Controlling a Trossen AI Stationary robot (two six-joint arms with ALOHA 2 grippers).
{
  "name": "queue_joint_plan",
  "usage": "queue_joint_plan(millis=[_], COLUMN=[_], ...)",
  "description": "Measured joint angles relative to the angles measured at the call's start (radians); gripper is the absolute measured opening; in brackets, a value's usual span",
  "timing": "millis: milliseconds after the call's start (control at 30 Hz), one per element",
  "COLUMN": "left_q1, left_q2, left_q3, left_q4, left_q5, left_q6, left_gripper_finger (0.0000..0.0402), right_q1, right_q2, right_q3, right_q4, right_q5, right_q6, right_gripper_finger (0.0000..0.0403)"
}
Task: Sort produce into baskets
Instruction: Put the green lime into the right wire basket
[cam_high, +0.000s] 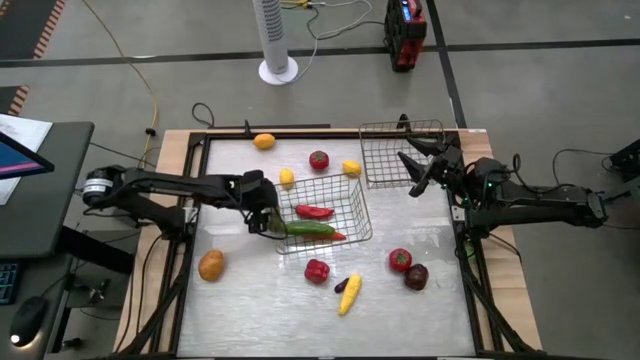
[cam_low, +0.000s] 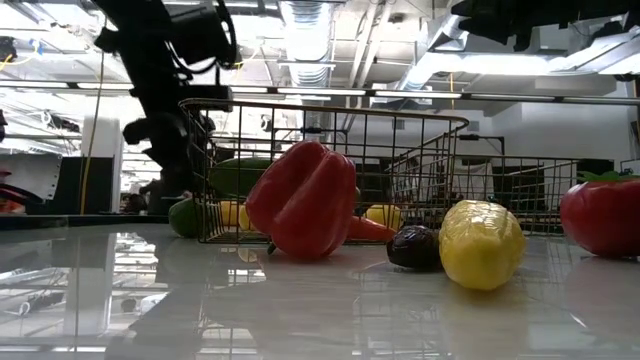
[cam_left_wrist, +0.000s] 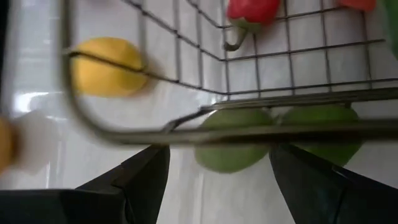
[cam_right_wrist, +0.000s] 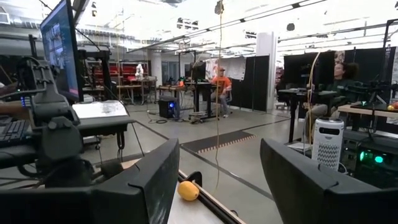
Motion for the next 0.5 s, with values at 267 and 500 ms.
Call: queue_joint_plan(millis=[267,500], left_q1=[0.044,0.051], left_q2=[0.049,0.049], left_q3=[0.000,-0.045], left_q4=[0.027,0.063], left_q5=[0.075,0.098], left_q6=[0.030,0.053], left_gripper_finger=[0.0263,0.0263], right_q1=[0.000,0.000], right_q2=[0.000,0.000], right_q3=[0.000,0.000], right_q4=[-0.008,-0.020], right_q5=[0.000,-0.001], right_q6=[-0.001,0.005], right_gripper_finger=[0.0253,0.0253])
